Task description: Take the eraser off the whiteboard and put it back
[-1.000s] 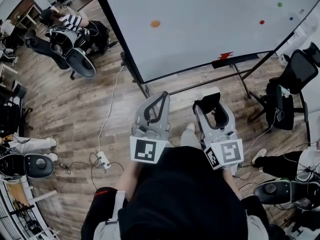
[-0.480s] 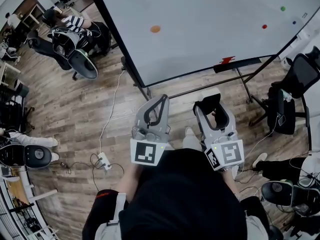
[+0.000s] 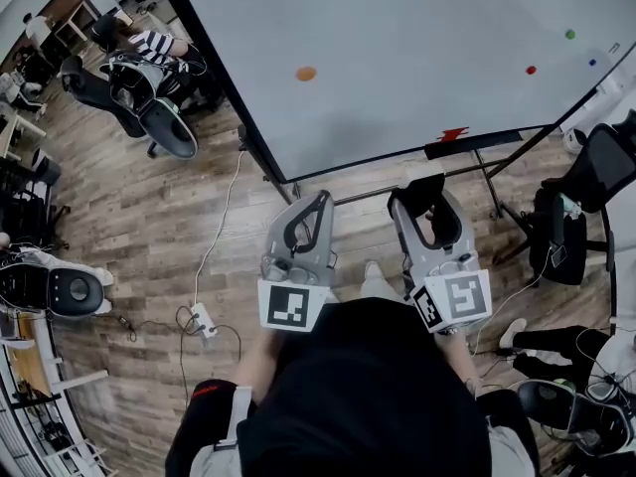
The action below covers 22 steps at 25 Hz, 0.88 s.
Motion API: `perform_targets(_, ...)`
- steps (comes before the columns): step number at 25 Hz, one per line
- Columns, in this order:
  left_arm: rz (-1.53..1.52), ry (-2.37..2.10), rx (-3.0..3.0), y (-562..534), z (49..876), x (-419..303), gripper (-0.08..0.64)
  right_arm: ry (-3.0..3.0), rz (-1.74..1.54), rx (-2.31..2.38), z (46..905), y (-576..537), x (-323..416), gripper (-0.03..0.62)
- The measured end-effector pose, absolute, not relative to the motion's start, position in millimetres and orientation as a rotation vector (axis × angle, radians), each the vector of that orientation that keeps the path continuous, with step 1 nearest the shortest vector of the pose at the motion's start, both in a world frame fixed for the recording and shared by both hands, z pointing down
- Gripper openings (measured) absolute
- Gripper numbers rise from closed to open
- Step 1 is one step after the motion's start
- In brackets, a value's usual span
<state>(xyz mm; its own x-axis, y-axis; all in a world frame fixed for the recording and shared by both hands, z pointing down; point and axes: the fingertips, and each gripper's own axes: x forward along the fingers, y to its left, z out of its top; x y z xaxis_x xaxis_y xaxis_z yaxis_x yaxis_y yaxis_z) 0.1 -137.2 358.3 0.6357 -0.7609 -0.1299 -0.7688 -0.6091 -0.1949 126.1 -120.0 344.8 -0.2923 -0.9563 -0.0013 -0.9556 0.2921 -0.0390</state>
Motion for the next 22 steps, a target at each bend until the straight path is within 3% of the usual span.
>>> perform_targets(22,0.082,1.439,-2.550,-175,351,6,0.002,2.542,0.202,-1.790,261,-212,139,0.233)
